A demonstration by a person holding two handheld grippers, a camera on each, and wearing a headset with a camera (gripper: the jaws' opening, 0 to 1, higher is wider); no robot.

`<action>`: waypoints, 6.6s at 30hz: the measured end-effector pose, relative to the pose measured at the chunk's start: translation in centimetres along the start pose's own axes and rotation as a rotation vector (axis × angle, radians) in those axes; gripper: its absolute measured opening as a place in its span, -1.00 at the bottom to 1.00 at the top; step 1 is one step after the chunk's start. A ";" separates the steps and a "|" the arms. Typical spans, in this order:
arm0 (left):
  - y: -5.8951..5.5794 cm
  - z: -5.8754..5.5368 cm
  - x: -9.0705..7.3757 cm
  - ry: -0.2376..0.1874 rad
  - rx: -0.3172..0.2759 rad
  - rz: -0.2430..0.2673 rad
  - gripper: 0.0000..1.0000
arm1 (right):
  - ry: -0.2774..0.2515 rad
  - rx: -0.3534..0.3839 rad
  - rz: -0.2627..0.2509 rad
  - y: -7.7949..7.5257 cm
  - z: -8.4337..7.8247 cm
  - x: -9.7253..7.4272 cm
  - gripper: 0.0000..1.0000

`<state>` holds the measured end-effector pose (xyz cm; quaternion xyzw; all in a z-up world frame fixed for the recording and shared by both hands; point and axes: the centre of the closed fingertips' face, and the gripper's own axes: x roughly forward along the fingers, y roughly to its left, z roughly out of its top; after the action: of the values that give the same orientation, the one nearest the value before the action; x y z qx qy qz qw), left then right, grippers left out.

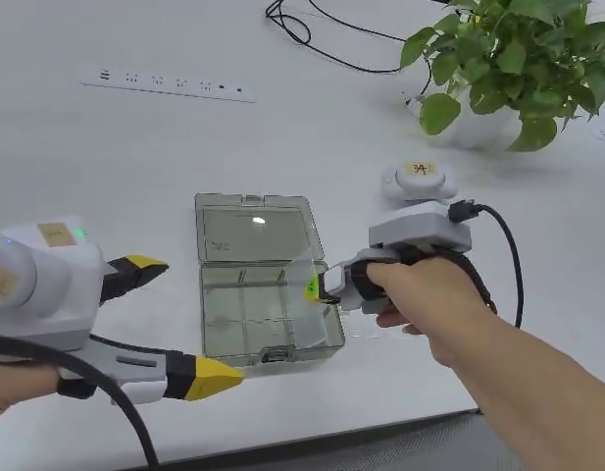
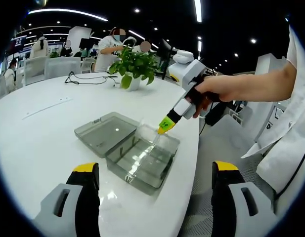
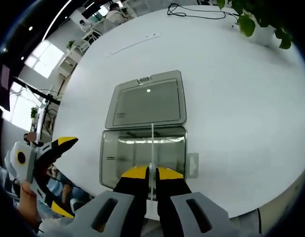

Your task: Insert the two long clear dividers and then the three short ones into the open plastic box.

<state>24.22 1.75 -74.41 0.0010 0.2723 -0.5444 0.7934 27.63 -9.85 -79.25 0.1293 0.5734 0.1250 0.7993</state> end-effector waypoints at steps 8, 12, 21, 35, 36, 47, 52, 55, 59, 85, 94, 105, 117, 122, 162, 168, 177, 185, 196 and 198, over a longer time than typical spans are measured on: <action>-0.1 -0.2 0.0 0.004 -0.001 0.001 0.93 | 0.007 0.004 -0.003 -0.2 0.0 0.3 -0.88; -0.1 -0.3 0.0 0.004 0.000 0.000 0.93 | 0.006 0.001 -0.008 -0.2 0.0 0.5 -0.88; -0.1 -0.3 0.1 0.007 0.003 -0.006 0.93 | 0.003 -0.007 -0.011 -0.2 0.1 0.8 -0.88; -0.2 -0.4 0.0 0.006 -0.001 -0.006 0.92 | 0.015 -0.048 -0.018 0.2 0.2 1.0 -0.87; -0.2 -0.5 0.0 0.008 -0.001 -0.006 0.92 | 0.015 -0.050 -0.017 0.2 0.2 1.1 -0.87; -0.3 -0.5 0.1 0.011 0.000 -0.006 0.93 | 0.030 -0.088 0.012 0.6 0.0 1.7 -0.83; -0.2 -0.6 0.2 0.013 0.003 0.001 0.98 | 0.036 -0.110 0.028 0.6 -0.2 2.5 -0.81; -0.2 -0.7 0.2 0.018 0.007 0.003 0.99 | 0.042 -0.114 0.036 0.5 -0.3 2.7 -0.80; -0.2 -0.7 0.2 0.021 0.010 0.006 1.00 | 0.046 -0.110 0.052 0.3 -0.4 2.9 -0.79; -1.2 1.0 -1.2 0.023 0.022 0.119 1.00 | -0.018 -0.141 0.215 0.6 -0.5 2.6 -0.73; -1.4 0.9 -1.9 0.032 0.016 0.174 1.00 | -0.127 -0.314 0.314 0.6 0.8 -0.4 -0.52; -1.6 0.6 -1.9 0.042 0.007 0.199 1.00 | -0.248 -0.529 0.400 -0.2 1.0 -5.0 -0.02; -1.3 0.0 -1.5 0.058 -0.004 0.209 1.00 | -0.300 -0.719 0.459 -1.7 -1.0 -7.7 0.53; -0.7 -0.7 -1.6 0.076 -0.020 0.227 1.00 | -0.310 -0.773 0.471 -2.7 -1.6 -8.0 0.66; 7.3 -10.9 -1.8 0.561 -0.146 0.569 -0.21 | -0.359 -0.866 0.490 -5.3 -2.1 -7.3 0.70; 7.1 -10.9 -1.8 0.567 -0.193 0.596 -0.26 | -0.376 -0.854 0.489 -5.2 -1.9 -7.5 0.69; 7.4 -10.9 -2.0 0.592 -0.207 0.588 -0.35 | -0.375 -0.857 0.484 -5.3 -2.2 -7.6 0.68; 7.4 -10.8 -2.2 0.589 -0.216 0.569 -0.37 | -0.370 -0.855 0.472 -5.7 -2.5 -7.5 0.67; 7.5 -10.8 -2.2 0.583 -0.215 0.531 -0.39 | -0.381 -0.839 0.465 -5.7 -2.7 -7.5 0.66; 7.4 -10.7 -2.3 0.574 -0.224 0.530 -0.39 | -0.375 -0.835 0.464 -5.8 -2.8 -7.4 0.66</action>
<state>25.38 9.95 -84.68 0.1367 0.5308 -0.2656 0.7931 22.97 -17.67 -75.59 -0.0570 0.2776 0.4920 0.8232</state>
